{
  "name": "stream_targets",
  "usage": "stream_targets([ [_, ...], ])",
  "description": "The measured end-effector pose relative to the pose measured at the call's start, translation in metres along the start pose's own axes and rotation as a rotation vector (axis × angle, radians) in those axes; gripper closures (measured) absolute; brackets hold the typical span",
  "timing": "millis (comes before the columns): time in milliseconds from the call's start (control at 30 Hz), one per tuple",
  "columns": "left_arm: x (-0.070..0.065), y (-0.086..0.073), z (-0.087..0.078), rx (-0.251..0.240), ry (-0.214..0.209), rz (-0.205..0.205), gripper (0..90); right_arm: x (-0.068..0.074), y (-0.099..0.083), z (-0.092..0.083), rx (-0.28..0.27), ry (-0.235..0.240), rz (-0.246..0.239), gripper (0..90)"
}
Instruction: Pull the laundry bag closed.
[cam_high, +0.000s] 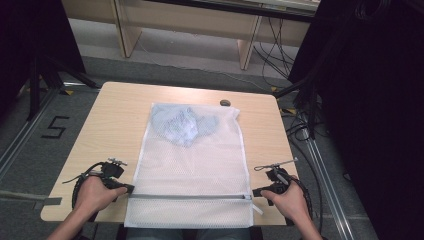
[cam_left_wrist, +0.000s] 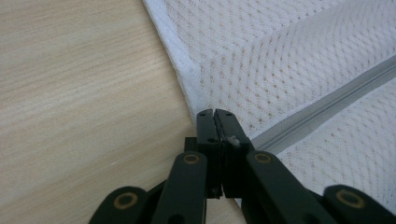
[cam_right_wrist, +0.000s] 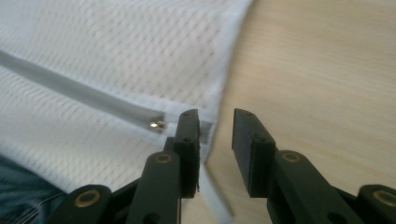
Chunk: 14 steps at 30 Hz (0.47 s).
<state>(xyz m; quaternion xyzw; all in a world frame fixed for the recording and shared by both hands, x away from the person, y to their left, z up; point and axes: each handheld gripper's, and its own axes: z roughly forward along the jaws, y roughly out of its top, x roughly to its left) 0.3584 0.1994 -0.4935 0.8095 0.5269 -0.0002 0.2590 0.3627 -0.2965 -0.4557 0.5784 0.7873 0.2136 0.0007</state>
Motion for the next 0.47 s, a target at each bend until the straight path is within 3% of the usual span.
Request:
stream_targets([
  [33, -0.001, -0.0003, 0.0009, -0.014, -0.002, -0.005, 85.5, 0.0024, 0.0, -0.0021, 0.016, -0.004, 0.059, 71.6],
  [67, -0.0012, 0.0006, 0.0001, -0.014, 0.009, 0.019, 83.3, -0.0034, -0.0005, -0.0025, -0.022, -0.021, 0.015, 70.8],
  [100, -0.0012, 0.0006, 0.0001, -0.014, 0.009, 0.019, 82.5, -0.0034, -0.0005, -0.0025, -0.022, -0.021, 0.015, 70.8],
  [133, -0.0043, 0.0, -0.0001, -0.025, 0.011, -0.015, 82.5, -0.0032, -0.0004, -0.003, -0.014, -0.009, 0.027, 70.4],
  [167, -0.0038, 0.0008, -0.0008, -0.03, 0.014, -0.006, 81.9, -0.0019, -0.0005, -0.0033, -0.017, -0.007, 0.047, 69.8],
  [200, -0.0017, 0.0018, -0.0025, -0.034, 0.025, 0.011, 80.8, -0.0035, -0.0004, -0.0025, -0.027, -0.017, 0.027, 67.9],
  [300, -0.0008, 0.0021, -0.0032, -0.05, 0.03, 0.008, 80.1, -0.0058, -0.0003, -0.0008, -0.04, -0.024, 0.009, 67.0],
  [367, -0.0004, 0.0026, -0.005, -0.071, 0.036, 0.008, 79.4, -0.0039, -0.0003, -0.0005, -0.023, -0.044, 0.042, 65.4],
  [433, -0.0014, 0.003, -0.0047, -0.087, 0.042, -0.011, 78.9, -0.0049, -0.0013, 0.0002, -0.043, -0.023, 0.024, 64.0],
  [467, 0.0, 0.0033, -0.0066, -0.08, 0.039, 0.012, 78.4, -0.0053, -0.002, 0.0013, -0.054, -0.023, 0.017, 62.8],
])
